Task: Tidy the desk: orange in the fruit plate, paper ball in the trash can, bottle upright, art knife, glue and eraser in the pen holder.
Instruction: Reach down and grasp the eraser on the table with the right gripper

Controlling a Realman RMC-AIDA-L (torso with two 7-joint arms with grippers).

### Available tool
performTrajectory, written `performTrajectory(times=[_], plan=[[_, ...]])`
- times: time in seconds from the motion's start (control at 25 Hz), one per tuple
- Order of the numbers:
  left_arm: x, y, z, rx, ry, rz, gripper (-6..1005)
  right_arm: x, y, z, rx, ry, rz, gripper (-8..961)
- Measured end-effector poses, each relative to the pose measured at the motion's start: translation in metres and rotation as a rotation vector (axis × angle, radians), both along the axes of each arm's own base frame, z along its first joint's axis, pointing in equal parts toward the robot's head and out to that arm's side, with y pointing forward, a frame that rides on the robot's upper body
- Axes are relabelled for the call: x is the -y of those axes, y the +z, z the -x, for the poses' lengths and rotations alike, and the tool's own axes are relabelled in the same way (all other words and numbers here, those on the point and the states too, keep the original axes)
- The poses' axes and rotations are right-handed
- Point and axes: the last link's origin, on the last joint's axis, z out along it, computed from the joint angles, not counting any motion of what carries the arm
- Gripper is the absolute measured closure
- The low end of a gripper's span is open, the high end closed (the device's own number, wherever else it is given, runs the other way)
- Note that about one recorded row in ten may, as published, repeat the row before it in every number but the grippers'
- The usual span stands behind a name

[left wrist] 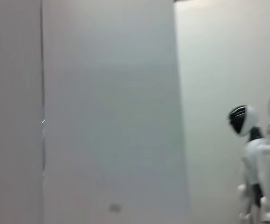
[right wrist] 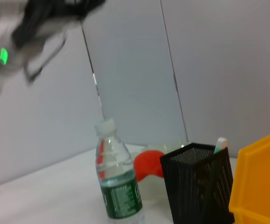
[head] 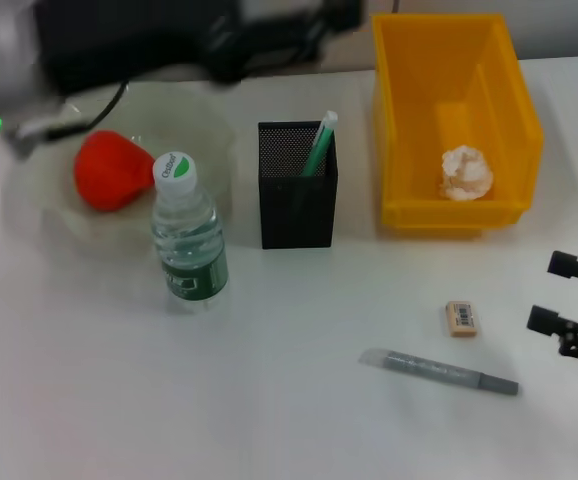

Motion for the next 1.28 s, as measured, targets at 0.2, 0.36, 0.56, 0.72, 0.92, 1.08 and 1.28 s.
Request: performTrajectory(times=[0.2,0.36,0.56,0.72,0.92,1.08,1.28], plan=[[0.031,-0.013,0.074,0.055,-0.081,-0.017,148,-0.002,0.022,0.006,-0.024,-0.001,0.022,126],[0.065,-0.043,0.129,-0.026,-0.025,-0.036,150,-0.017,0.05,0.022,0.02,-0.027,0.091,126],[0.077,-0.059,0.153,-0.068,0.076,-0.016,152,-0.042,0.072,0.059,0.152,-0.051,0.23,127],[0.083,-0.074,0.169,-0.137,0.163,0.04,152,-0.064,0.075,0.091,0.33,-0.116,0.358,127],[0.082,-0.077,0.173,-0.163,0.191,0.057,152,-0.095,0.07,0.121,0.522,-0.349,0.477,126],[0.083,-0.084,0.18,-0.213,0.222,0.074,152,-0.116,0.047,0.145,0.785,-0.427,0.535,127],[0.083,-0.084,0.18,-0.216,0.22,0.075,152,-0.119,0.024,0.165,0.98,-0.263,0.559,128]])
